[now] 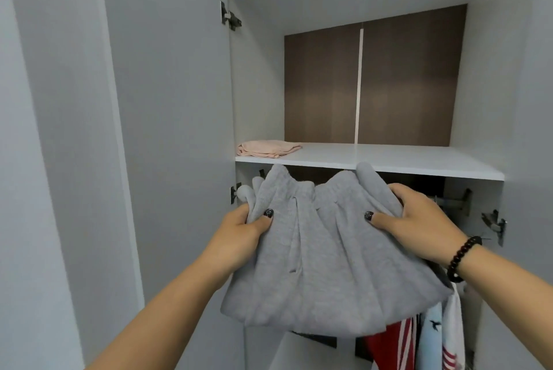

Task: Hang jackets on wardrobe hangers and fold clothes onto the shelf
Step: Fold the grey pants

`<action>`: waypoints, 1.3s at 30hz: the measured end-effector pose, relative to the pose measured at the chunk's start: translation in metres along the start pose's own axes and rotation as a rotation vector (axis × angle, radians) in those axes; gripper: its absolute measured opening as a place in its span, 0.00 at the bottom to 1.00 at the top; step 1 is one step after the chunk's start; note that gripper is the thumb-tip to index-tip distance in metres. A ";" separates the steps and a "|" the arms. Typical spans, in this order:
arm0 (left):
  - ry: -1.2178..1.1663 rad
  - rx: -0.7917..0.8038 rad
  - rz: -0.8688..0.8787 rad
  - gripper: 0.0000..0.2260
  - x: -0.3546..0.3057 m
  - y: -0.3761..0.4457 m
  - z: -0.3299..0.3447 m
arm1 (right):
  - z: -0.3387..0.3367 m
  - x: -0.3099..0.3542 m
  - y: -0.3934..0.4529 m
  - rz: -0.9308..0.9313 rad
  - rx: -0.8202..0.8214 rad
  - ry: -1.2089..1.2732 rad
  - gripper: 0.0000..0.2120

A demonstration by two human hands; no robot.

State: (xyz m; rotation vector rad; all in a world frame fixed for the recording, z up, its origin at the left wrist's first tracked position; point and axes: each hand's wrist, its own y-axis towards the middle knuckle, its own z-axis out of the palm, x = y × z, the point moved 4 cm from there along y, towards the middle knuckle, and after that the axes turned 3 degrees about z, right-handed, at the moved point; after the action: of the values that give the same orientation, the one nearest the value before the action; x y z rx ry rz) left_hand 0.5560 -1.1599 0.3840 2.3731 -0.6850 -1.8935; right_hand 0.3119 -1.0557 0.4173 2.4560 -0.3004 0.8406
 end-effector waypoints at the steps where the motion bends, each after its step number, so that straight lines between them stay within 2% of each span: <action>1: 0.000 0.005 0.004 0.07 0.003 0.016 0.002 | 0.003 -0.003 0.011 0.006 -0.009 -0.011 0.12; 5: 0.025 0.056 0.077 0.10 0.009 0.081 0.009 | 0.008 -0.013 0.054 0.031 -0.086 -0.024 0.11; 12: 0.102 0.213 0.304 0.06 -0.010 0.186 0.044 | -0.011 -0.026 0.117 0.103 -0.265 -0.034 0.08; 16: 0.287 0.263 0.427 0.11 -0.037 0.250 0.089 | -0.034 -0.053 0.141 0.195 -0.412 0.044 0.17; 18: 0.346 0.279 0.449 0.09 -0.056 0.282 0.120 | -0.045 -0.069 0.154 0.230 -0.491 0.063 0.22; 20: 0.420 0.292 0.479 0.08 -0.076 0.316 0.154 | -0.055 -0.082 0.170 0.240 -0.559 0.079 0.27; 22: 0.502 0.303 0.525 0.11 -0.097 0.350 0.197 | -0.067 -0.095 0.184 0.220 -0.621 0.090 0.31; 24: 0.588 0.303 0.573 0.10 -0.114 0.380 0.235 | -0.077 -0.106 0.198 0.205 -0.636 0.085 0.34; 27: 0.625 0.313 0.651 0.04 -0.142 0.419 0.300 | -0.099 -0.130 0.217 0.209 -0.652 0.017 0.29; 30: 0.627 0.350 0.708 0.04 -0.158 0.446 0.364 | -0.112 -0.156 0.230 0.262 -0.662 -0.094 0.20; 34: 0.622 0.376 0.757 0.06 -0.149 0.464 0.433 | -0.109 -0.183 0.243 0.434 -0.441 -0.232 0.11; 36: 0.590 0.378 0.795 0.14 -0.145 0.465 0.451 | -0.110 -0.184 0.247 0.477 -0.388 -0.442 0.12; 39: 0.718 0.464 0.814 0.19 -0.141 0.453 0.452 | -0.119 -0.172 0.250 0.444 -0.577 -0.625 0.11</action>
State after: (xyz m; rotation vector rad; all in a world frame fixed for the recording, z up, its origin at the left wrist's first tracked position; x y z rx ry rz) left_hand -0.0331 -1.4081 0.5281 2.1734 -1.7311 -0.5555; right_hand 0.0264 -1.1941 0.4911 2.0446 -1.1648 0.0701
